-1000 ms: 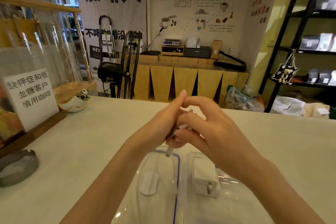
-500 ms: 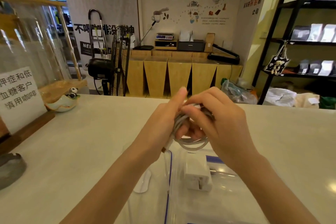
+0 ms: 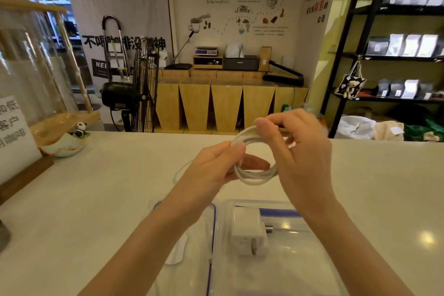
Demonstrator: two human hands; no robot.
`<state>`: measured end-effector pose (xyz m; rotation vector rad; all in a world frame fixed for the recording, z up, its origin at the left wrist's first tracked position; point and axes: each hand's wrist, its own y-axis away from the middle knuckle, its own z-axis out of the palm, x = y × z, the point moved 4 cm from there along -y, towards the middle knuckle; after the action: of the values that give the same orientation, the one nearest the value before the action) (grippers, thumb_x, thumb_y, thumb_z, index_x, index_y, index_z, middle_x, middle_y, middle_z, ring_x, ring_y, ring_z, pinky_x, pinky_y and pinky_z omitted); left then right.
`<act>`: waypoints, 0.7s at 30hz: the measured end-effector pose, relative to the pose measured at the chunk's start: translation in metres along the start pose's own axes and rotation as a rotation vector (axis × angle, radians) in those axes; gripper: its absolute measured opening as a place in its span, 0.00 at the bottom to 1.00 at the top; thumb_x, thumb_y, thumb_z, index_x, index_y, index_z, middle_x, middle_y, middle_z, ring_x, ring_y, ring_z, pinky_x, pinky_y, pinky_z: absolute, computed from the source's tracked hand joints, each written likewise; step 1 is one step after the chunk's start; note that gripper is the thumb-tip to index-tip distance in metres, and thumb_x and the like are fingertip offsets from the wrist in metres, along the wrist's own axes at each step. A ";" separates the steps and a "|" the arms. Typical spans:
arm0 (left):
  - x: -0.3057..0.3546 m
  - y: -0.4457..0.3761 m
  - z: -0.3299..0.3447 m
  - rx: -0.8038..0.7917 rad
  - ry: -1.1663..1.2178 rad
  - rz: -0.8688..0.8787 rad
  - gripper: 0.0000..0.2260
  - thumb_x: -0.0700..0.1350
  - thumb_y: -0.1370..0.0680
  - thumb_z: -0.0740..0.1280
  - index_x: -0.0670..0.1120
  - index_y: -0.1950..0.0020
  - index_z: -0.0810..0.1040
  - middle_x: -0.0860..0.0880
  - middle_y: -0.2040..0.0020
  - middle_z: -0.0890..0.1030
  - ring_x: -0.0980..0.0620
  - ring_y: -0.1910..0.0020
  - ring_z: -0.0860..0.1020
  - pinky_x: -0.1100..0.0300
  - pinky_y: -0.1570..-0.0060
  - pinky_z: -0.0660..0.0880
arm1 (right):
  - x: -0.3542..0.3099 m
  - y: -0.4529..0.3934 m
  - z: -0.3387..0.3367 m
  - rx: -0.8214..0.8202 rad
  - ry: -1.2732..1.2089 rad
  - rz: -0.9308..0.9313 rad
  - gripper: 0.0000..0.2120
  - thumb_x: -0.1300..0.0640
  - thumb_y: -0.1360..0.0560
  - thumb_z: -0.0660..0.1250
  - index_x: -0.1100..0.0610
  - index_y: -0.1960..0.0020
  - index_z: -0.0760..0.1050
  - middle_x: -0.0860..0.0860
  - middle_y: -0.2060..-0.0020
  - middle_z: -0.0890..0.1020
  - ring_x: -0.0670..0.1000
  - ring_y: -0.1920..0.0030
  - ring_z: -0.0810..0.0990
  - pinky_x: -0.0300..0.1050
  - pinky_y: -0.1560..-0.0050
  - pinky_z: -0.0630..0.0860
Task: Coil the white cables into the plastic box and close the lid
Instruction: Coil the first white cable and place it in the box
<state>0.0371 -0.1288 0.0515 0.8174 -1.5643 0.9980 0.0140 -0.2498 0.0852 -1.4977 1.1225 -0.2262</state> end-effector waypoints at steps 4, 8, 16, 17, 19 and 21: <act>-0.006 -0.001 0.001 -0.004 -0.149 -0.052 0.13 0.47 0.21 0.56 0.46 0.57 0.78 0.52 0.64 0.84 0.57 0.64 0.82 0.71 0.63 0.77 | -0.015 0.001 -0.005 -0.034 0.059 -0.137 0.14 0.46 0.27 0.62 0.55 0.57 0.80 0.44 0.64 0.74 0.44 0.59 0.71 0.39 0.59 0.68; -0.009 -0.006 -0.011 0.103 -0.072 -0.059 0.13 0.46 0.21 0.56 0.44 0.53 0.78 0.51 0.66 0.84 0.56 0.66 0.82 0.67 0.64 0.79 | -0.016 0.009 0.007 -0.392 -0.344 0.210 0.05 0.52 0.28 0.65 0.50 0.57 0.79 0.41 0.67 0.79 0.40 0.62 0.77 0.28 0.61 0.71; -0.002 -0.006 -0.024 0.115 -0.080 -0.007 0.17 0.45 0.21 0.56 0.32 0.54 0.76 0.45 0.68 0.78 0.57 0.72 0.77 0.68 0.72 0.75 | -0.025 0.014 0.016 -0.686 -0.337 0.228 0.06 0.55 0.31 0.69 0.44 0.61 0.79 0.38 0.69 0.79 0.34 0.63 0.75 0.23 0.62 0.68; -0.002 -0.006 -0.024 0.108 -0.094 -0.003 0.17 0.45 0.21 0.56 0.33 0.53 0.77 0.43 0.65 0.78 0.56 0.71 0.78 0.67 0.72 0.76 | -0.024 0.014 0.016 -0.643 -0.324 0.223 0.05 0.53 0.32 0.68 0.43 0.63 0.78 0.38 0.71 0.78 0.34 0.62 0.73 0.23 0.62 0.67; -0.003 -0.007 -0.023 0.085 -0.116 -0.012 0.14 0.43 0.21 0.55 0.36 0.50 0.78 0.42 0.63 0.80 0.55 0.70 0.80 0.64 0.70 0.79 | -0.018 0.009 0.012 -0.517 -0.239 0.187 0.03 0.50 0.34 0.66 0.43 0.64 0.78 0.38 0.72 0.77 0.37 0.61 0.72 0.24 0.63 0.66; -0.003 -0.008 -0.024 0.077 -0.114 -0.018 0.14 0.43 0.21 0.55 0.37 0.51 0.77 0.45 0.64 0.82 0.55 0.69 0.81 0.62 0.68 0.80 | -0.012 0.005 0.007 -0.438 -0.070 0.074 0.06 0.50 0.30 0.64 0.46 0.61 0.80 0.37 0.70 0.76 0.42 0.60 0.71 0.30 0.61 0.65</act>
<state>0.0547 -0.1099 0.0524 0.9542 -1.6201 1.0193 0.0104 -0.2354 0.0846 -1.8260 1.2190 0.1332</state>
